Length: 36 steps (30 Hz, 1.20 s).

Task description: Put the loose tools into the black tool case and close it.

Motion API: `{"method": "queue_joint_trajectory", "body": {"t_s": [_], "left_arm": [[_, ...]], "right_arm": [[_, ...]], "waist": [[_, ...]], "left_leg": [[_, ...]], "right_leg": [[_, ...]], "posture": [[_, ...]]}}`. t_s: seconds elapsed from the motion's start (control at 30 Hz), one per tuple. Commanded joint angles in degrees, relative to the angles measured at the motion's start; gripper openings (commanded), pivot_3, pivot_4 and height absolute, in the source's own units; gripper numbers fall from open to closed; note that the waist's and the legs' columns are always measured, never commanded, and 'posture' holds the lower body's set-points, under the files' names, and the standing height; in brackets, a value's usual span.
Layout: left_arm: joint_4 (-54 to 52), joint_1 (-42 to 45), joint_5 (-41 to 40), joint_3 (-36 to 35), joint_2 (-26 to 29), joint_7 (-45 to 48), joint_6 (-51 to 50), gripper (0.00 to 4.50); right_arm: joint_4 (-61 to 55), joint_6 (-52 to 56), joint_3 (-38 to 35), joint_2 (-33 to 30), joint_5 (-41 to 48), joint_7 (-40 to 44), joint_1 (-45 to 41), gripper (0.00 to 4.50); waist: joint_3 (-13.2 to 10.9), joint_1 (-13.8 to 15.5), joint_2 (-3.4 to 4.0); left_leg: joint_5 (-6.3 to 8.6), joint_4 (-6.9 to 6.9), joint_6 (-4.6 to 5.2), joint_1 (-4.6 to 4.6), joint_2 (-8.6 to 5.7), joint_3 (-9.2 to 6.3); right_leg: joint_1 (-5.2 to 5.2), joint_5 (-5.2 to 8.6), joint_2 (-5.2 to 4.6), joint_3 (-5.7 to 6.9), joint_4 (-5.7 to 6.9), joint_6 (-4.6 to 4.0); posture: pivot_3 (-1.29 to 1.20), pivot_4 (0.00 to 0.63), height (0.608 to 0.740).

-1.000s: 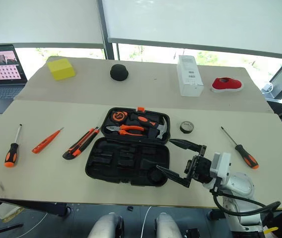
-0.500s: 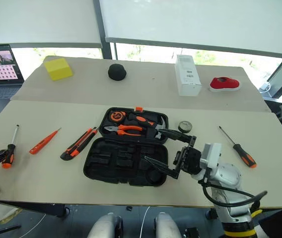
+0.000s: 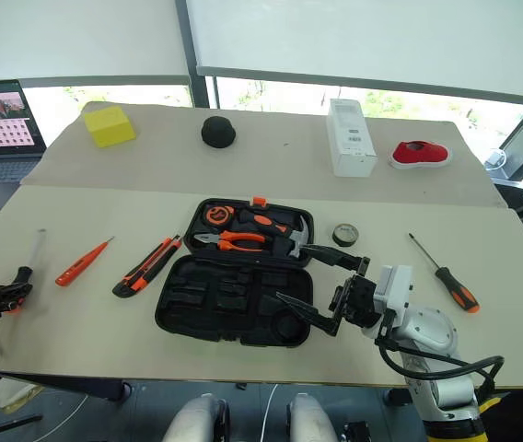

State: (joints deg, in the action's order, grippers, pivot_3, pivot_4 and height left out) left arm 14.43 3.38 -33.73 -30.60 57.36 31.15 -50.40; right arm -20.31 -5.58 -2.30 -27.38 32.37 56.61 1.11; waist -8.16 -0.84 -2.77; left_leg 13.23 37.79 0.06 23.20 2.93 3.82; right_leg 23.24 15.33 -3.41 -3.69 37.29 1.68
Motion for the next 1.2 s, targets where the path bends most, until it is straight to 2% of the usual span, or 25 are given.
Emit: {"method": "queue_joint_trajectory", "body": {"t_s": [0.03,0.17,0.2,0.3,0.33,0.43,0.53,0.63,0.87,1.17,1.2], "left_arm": [[-7.98,-3.09,-2.13,-5.29,0.82,15.75,12.97,0.88],[-18.15,0.88,1.10,5.11,1.48,28.37,26.36,0.88],[-19.70,4.33,3.47,10.54,1.84,31.62,29.33,0.88],[-23.11,14.83,8.78,25.63,2.74,38.71,29.16,0.88],[-23.00,16.82,9.88,27.66,2.31,39.29,29.53,0.88],[-19.68,27.14,19.96,39.97,-1.93,43.94,38.19,0.88],[-11.22,34.56,28.41,48.71,-7.90,45.31,45.76,0.88],[-4.10,37.86,32.91,51.97,-10.89,45.53,51.38,0.88],[4.52,41.79,38.61,54.75,-17.36,43.14,54.28,0.88],[3.33,39.88,38.40,53.51,-19.11,43.80,52.99,0.88],[2.90,39.45,37.61,52.68,-19.63,42.95,52.83,1.89]], "right_arm": [[-2.90,-0.44,-3.93,-1.73,0.86,-0.69,2.12,4.50],[-0.97,2.05,-7.41,-4.04,2.48,-0.95,4.27,4.50],[0.69,1.30,-8.55,-4.69,1.69,-0.59,4.29,4.50],[4.26,-0.24,-11.08,-6.60,-0.17,0.64,4.48,4.50],[4.63,-0.40,-11.31,-6.92,-0.35,0.89,4.52,4.50],[4.80,0.09,-12.37,-8.71,-0.64,1.82,5.35,4.50],[3.34,0.72,-13.14,-9.63,-0.67,1.32,6.74,4.50],[1.34,1.20,-13.40,-9.44,-0.92,-0.13,7.79,4.50],[-5.23,2.63,-13.28,-8.45,-1.21,-3.94,12.38,4.50],[-7.97,4.38,-12.68,-8.36,-0.18,-4.58,14.23,4.50],[-8.23,4.69,-12.45,-8.35,0.05,-4.49,14.27,4.50]], "waist": [[-0.01,0.02,-0.08],[-0.03,1.13,-0.06],[-0.04,1.65,-0.02],[-0.07,2.11,0.04],[-0.09,1.99,0.08],[-0.19,1.31,0.25],[-0.20,0.91,0.33],[-0.20,0.38,0.34],[-0.20,0.82,0.34],[-0.20,1.53,0.34],[-0.20,1.52,0.35]], "left_leg": [[0.00,0.00,0.00,0.06,0.00,0.00],[0.00,0.00,-0.01,0.09,0.00,0.01],[0.00,0.02,-0.01,0.06,-0.02,0.06],[-0.04,0.07,0.00,0.07,-0.11,0.34],[-0.08,0.08,0.06,0.08,-0.20,0.43],[-0.13,0.09,0.15,0.08,-0.15,0.52],[-0.14,0.09,0.17,0.19,-0.14,0.43],[-0.14,0.10,0.18,0.20,-0.14,0.37],[-0.14,0.26,0.18,0.36,-0.16,0.27],[-0.11,0.81,0.24,0.49,-0.17,0.19],[-0.09,0.85,0.26,0.51,-0.17,0.19]], "right_leg": [[0.04,0.00,0.00,0.01,-0.03,-0.01],[-0.06,0.00,-0.15,0.09,-0.12,-0.01],[-0.12,-0.02,-0.20,0.08,-0.16,0.00],[-0.20,-0.10,-0.23,0.07,-0.20,0.03],[-0.24,-0.12,-0.15,0.02,-0.25,0.04],[-0.19,-0.17,0.05,-0.16,-0.24,0.15],[-0.08,-0.15,0.28,-0.24,-0.21,0.16],[-0.07,-0.15,0.32,-0.27,-0.21,0.16],[-0.07,-0.15,0.26,-0.22,-0.20,0.29],[-0.21,-0.23,0.23,-0.18,-0.12,0.45],[-0.20,-0.23,0.23,-0.18,-0.11,0.45]], "posture": [[0.00,0.150,0.740],[0.00,0.150,0.740],[0.00,0.150,0.740],[0.00,0.150,0.740],[0.00,0.150,0.740],[0.00,0.150,0.740],[0.00,0.150,0.740],[0.00,0.150,0.740],[0.00,0.150,0.740],[0.00,0.150,0.740],[0.00,0.150,0.740]]}}
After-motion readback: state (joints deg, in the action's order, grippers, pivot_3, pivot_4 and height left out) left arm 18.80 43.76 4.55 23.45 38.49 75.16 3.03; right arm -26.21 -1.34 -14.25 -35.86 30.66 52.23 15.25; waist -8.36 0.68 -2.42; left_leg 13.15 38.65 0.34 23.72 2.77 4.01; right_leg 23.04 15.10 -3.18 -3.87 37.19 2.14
